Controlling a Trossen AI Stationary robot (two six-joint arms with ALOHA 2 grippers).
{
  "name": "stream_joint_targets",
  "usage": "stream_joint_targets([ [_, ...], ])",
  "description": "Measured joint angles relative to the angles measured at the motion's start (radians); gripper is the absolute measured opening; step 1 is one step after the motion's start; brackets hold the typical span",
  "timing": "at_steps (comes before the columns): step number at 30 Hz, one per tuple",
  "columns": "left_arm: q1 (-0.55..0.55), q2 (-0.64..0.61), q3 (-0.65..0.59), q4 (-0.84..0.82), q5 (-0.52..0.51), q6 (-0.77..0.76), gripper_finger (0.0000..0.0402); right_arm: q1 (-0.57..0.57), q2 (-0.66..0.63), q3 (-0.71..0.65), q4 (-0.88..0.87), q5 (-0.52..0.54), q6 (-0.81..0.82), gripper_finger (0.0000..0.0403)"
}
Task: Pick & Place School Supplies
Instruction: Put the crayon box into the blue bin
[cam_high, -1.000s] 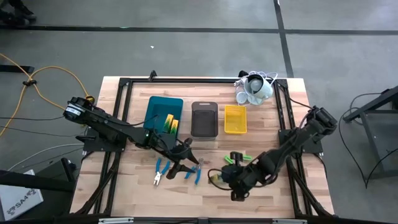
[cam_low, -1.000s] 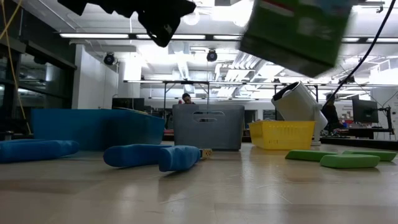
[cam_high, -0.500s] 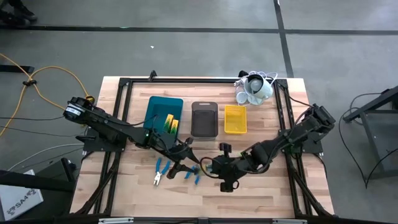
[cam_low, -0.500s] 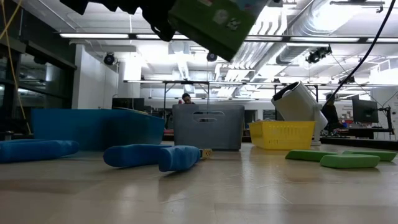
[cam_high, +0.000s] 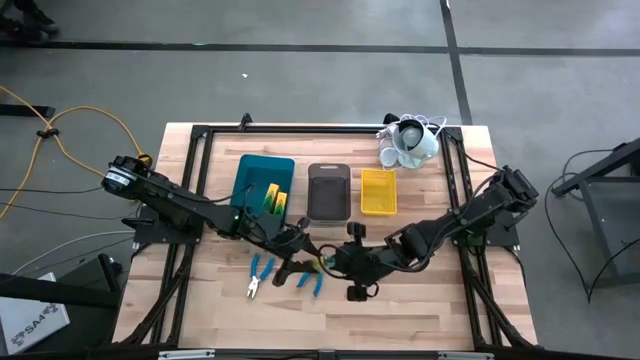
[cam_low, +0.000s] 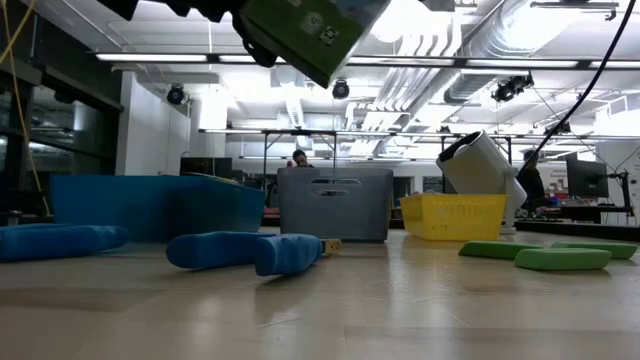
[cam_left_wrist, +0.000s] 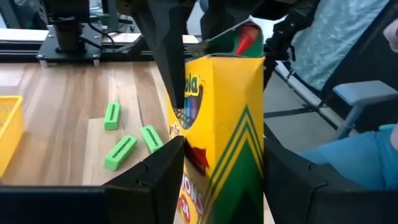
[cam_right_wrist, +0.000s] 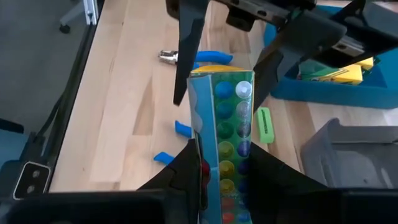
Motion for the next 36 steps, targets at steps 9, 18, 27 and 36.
stream_joint_targets([
  [9,0.0,0.0,0.0,0.001,-0.022,-0.007,0.0174,0.0,0.0,0.0,0.006,0.015,-0.003,0.0081],
  [18,0.0,0.0,0.0,0.003,-0.023,-0.007,0.0131,0.001,0.0,0.0,0.006,0.014,-0.003,0.0081],
  [27,0.0,0.0,-0.001,0.006,-0.022,-0.01,0.0128,0.001,0.0,0.0,0.01,-0.013,-0.012,0.0113],
  [36,0.001,0.0,-0.001,0.005,-0.023,-0.011,0.0127,0.002,0.0,0.0,0.012,-0.003,-0.083,0.0158],
])
